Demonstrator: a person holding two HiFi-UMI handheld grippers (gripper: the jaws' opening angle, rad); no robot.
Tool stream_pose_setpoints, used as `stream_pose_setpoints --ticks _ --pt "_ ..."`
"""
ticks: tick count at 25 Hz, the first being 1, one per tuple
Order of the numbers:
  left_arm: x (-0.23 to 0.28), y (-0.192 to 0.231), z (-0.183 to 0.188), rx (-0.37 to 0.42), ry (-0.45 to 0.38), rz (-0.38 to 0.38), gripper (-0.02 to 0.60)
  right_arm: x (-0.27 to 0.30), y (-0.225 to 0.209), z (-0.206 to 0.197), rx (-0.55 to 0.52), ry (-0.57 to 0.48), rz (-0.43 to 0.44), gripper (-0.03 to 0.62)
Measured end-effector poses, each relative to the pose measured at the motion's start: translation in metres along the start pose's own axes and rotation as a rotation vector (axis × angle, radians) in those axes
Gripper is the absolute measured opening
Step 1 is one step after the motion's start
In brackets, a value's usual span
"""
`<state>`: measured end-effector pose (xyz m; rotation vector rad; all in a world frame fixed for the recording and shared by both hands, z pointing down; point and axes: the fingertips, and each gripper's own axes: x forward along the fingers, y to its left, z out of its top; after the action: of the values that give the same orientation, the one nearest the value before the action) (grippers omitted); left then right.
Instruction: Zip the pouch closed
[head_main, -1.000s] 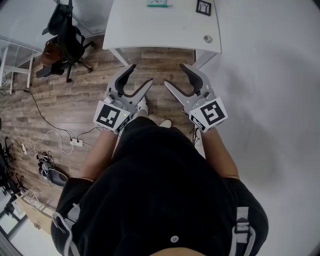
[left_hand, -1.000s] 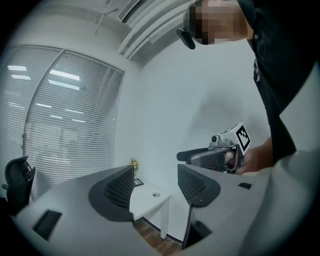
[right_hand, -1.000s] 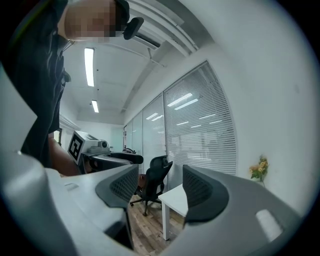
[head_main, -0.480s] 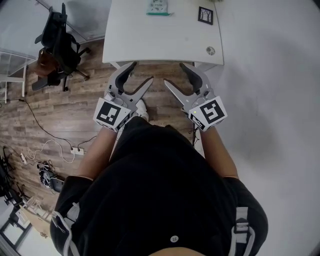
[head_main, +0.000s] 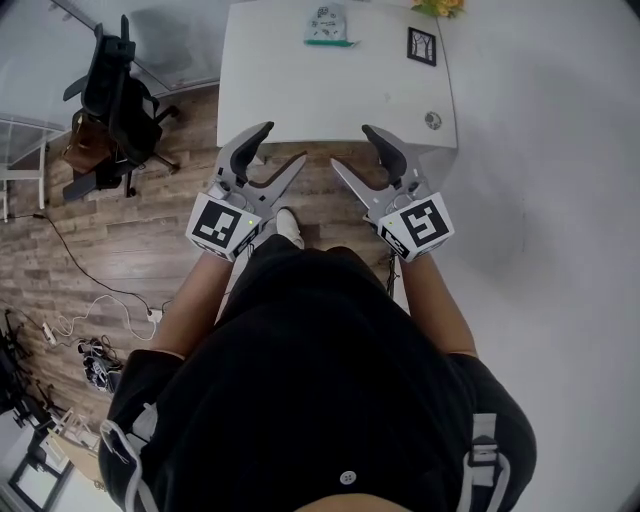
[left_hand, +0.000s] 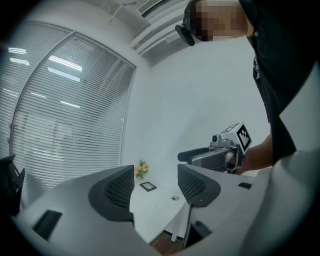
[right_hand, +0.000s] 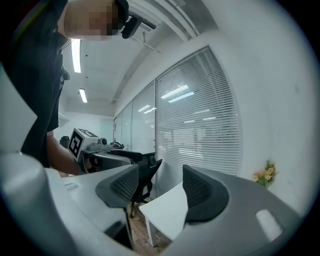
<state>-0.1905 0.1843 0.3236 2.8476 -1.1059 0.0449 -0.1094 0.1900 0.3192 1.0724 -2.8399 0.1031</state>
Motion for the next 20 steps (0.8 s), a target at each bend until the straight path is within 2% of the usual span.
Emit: stream_pose_setpoints --ticks 4,10,20 --pt "0.001 0.029 -0.008 -0.013 0.009 -0.020 0.265 0.026 -0.004 -0.003 -0.008 0.015 -0.022 0.287" --pt "0.009 0.042 -0.006 -0.014 0.003 -0.027 0.265 0.035 -0.012 -0.005 0.002 0.034 -0.037 0.287" --pt "0.059 0.071 -0.010 -0.012 0.018 0.000 0.265 0.059 -0.068 -0.012 0.013 0.027 -0.016 0.287"
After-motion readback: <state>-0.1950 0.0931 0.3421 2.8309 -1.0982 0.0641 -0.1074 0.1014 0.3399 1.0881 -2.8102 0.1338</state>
